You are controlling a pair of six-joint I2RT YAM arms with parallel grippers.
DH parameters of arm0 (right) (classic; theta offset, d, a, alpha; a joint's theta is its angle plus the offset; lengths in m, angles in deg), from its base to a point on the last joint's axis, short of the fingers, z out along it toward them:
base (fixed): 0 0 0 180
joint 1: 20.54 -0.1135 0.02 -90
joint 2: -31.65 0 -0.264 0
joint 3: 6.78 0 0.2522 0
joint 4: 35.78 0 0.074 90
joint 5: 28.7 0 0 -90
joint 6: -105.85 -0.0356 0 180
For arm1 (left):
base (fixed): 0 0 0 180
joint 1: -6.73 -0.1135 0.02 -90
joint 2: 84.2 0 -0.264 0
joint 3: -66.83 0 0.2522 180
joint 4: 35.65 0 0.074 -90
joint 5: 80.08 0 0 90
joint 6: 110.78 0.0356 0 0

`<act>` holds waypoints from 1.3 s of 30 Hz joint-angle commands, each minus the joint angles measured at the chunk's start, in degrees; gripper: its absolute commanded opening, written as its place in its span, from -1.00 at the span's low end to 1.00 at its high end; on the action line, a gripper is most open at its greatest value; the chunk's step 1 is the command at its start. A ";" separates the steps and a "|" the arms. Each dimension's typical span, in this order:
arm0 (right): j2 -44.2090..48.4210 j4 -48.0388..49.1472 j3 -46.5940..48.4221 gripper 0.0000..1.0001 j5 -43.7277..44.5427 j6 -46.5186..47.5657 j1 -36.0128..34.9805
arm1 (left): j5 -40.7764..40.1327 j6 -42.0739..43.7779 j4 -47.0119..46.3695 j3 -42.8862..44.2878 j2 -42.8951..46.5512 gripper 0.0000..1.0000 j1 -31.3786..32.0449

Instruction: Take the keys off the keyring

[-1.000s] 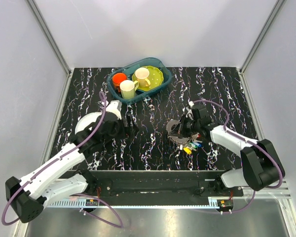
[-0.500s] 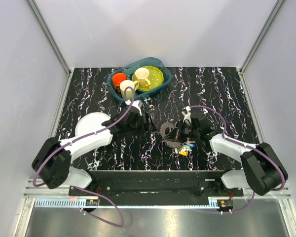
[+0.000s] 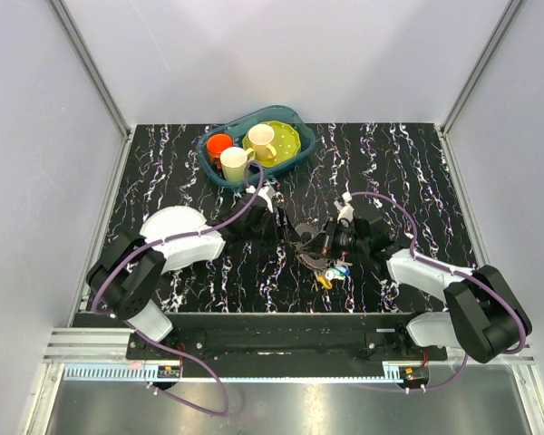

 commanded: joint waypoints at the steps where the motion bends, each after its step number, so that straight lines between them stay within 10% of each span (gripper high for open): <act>1: 0.43 5.15 -0.37 -1.00 -2.29 -0.12 -0.57 | 3.19 -0.51 -4.91 2.81 -1.50 0.29 0.08; 11: -1.41 7.79 -2.04 -1.00 -3.09 -0.11 -0.66 | 6.62 -0.59 -6.31 3.35 -2.55 -0.45 0.08; 16: -1.51 8.14 -2.91 -0.61 -2.82 -0.73 -0.58 | 9.87 -2.79 -9.65 2.38 -3.35 -1.00 0.08; 25: 9.55 -6.14 -0.20 0.21 1.82 5.06 -0.58 | 10.57 5.81 -5.18 2.20 -0.54 -1.00 -0.10; 39: 19.67 -26.03 11.67 0.51 7.99 27.39 -0.49 | 19.10 21.90 5.45 0.71 11.94 -1.00 -5.01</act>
